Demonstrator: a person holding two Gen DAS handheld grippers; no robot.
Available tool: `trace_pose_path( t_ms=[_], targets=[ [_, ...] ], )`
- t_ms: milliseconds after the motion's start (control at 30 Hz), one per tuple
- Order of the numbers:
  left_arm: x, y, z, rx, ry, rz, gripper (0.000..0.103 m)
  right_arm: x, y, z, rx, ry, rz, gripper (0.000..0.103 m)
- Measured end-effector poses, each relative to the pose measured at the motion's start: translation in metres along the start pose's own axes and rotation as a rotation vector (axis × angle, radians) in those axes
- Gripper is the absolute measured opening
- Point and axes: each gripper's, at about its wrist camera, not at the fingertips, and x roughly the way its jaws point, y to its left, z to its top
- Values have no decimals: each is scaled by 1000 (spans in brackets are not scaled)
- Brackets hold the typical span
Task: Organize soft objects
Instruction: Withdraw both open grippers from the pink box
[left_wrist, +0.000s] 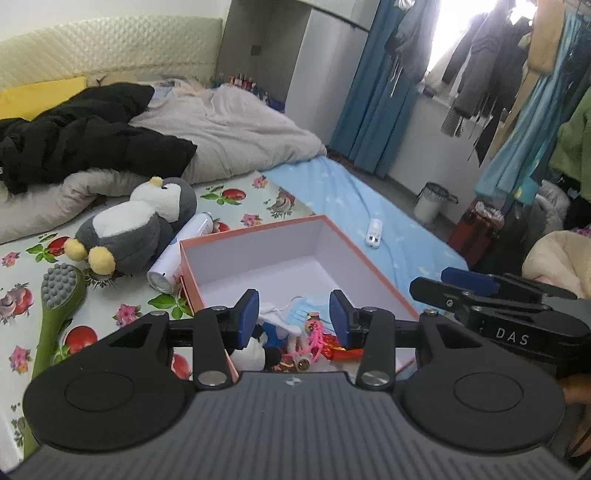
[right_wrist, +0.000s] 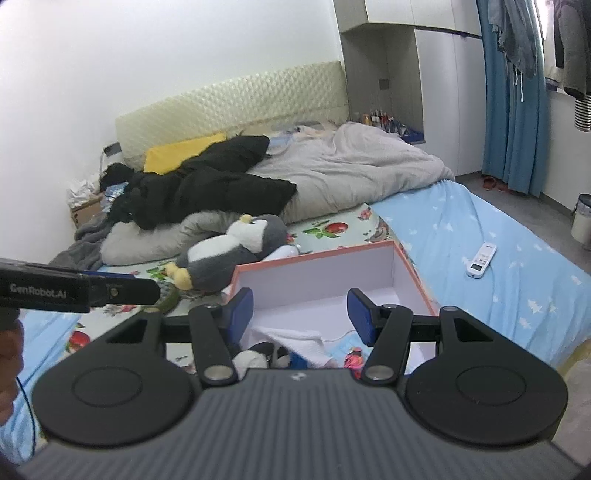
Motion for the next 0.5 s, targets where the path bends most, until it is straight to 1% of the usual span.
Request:
trace_pose_path(
  t_ms=[133,233,500],
  targets=[
    [-33,-6,-20,6,-50,-1,48,-23,10,-12,9,-18,14,59],
    [-51,-5,-36,-11,-76,9,48,-36,15,-22,28,-30,15,59],
    [-86,-13,-71,-21,-111,21,48,-59,27,-51,50,-26,5,59]
  ],
)
